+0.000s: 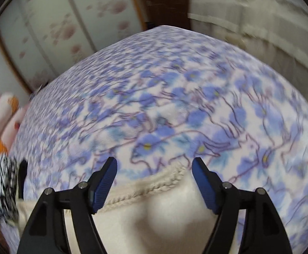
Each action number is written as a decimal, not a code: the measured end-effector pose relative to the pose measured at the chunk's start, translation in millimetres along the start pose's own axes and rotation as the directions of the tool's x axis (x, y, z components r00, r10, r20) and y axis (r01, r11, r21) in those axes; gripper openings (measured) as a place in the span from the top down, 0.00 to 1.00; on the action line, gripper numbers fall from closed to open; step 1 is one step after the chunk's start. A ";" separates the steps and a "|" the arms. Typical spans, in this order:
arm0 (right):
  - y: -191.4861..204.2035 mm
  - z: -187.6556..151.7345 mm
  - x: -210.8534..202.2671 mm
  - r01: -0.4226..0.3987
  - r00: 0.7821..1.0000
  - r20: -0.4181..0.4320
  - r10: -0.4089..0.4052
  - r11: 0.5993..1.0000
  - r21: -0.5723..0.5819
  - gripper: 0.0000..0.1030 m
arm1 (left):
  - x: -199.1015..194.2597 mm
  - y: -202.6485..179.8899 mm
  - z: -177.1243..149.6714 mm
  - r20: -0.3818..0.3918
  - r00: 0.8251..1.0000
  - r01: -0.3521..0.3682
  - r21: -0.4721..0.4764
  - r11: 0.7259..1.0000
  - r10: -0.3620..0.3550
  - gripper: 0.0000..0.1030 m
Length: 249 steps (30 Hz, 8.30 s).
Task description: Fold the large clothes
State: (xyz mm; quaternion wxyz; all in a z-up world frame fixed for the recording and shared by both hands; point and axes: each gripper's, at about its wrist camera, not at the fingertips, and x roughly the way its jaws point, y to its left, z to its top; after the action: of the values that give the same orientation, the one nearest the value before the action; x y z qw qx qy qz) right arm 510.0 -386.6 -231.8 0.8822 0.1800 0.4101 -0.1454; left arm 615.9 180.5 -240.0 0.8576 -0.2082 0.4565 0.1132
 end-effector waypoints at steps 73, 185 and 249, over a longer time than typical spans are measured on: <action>170.4 -172.9 20.7 -0.291 0.751 -0.660 -0.002 0.897 -0.334 1.00 | -32.1 188.6 -207.2 -0.256 0.888 0.220 -0.492 0.843 -0.382 0.08; -78.0 -129.2 -105.5 -0.356 0.727 -0.632 0.270 0.934 -0.011 0.61 | -101.4 -153.5 -290.1 -0.456 0.884 0.088 0.387 0.918 0.107 0.10; -81.7 -201.0 -104.6 -0.339 0.876 -0.412 0.250 0.927 -0.159 1.00 | -92.6 -169.1 -336.5 -0.582 0.787 0.410 0.248 0.878 -0.203 0.99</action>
State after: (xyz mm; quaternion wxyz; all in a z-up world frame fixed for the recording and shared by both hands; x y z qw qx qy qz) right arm 277.1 -360.4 -287.3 0.8109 0.1641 0.5564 0.0772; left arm 381.6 -124.9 -287.2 0.7238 -0.1426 0.6508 -0.1794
